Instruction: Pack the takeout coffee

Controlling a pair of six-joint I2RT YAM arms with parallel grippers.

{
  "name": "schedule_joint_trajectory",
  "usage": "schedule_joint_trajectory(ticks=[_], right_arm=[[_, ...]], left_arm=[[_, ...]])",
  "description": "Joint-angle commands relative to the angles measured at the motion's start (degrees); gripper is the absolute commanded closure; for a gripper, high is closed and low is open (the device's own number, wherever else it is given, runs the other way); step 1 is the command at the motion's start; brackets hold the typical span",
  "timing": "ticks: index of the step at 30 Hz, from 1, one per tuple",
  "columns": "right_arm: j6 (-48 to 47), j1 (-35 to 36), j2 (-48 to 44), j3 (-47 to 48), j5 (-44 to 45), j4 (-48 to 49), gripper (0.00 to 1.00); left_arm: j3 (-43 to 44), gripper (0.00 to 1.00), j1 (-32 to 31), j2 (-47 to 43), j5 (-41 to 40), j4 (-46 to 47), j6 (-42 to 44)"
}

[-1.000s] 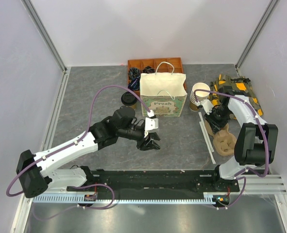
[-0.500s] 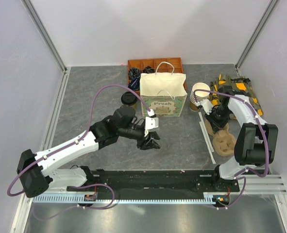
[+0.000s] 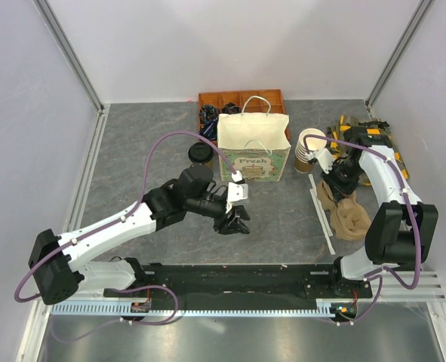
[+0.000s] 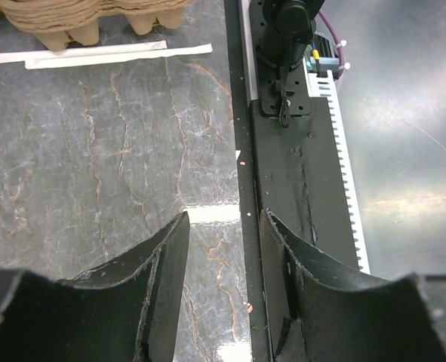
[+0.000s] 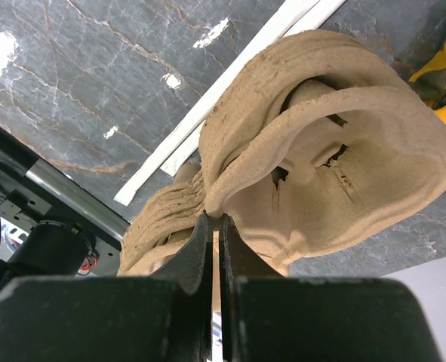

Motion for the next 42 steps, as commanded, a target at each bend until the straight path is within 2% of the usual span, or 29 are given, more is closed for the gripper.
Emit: schedule_joint_trajectory(ticks=[1,16,28,33,37,40,42], right_arm=[[-0.64,-0.06,-2.43,3.57,-0.21,-2.82,1.0],[-0.73,0.29,-5.41,2.52,4.71,-0.64,1.0],[-0.73,4.16,-8.67,-6.97,13.57,7.79,1.0],[0.5,6.71,-9.9,-1.8,15.87,8.42,1.0],[1.21,7.68,-10.24,0.5,17.1,4.64,1.0],[0.6,7.76,-12.61,-6.42,18.6,8.05,1.0],[0.77,7.85,-12.8,-14.59,19.65,12.26,1.0]], left_arm=[[1.79,0.5,0.3,0.92,2.35,2.07,-0.3],[1.79,0.5,0.3,1.98,1.12,3.48,-0.65],[1.44,0.51,0.56,0.92,-1.17,4.62,-4.08],[1.17,0.51,0.57,0.31,-1.34,4.97,-4.61],[1.17,0.51,0.74,0.39,-1.69,5.15,-4.34],[1.0,0.51,0.74,1.01,-1.78,5.76,-4.43],[0.73,0.51,0.74,1.36,-1.43,6.81,-4.52]])
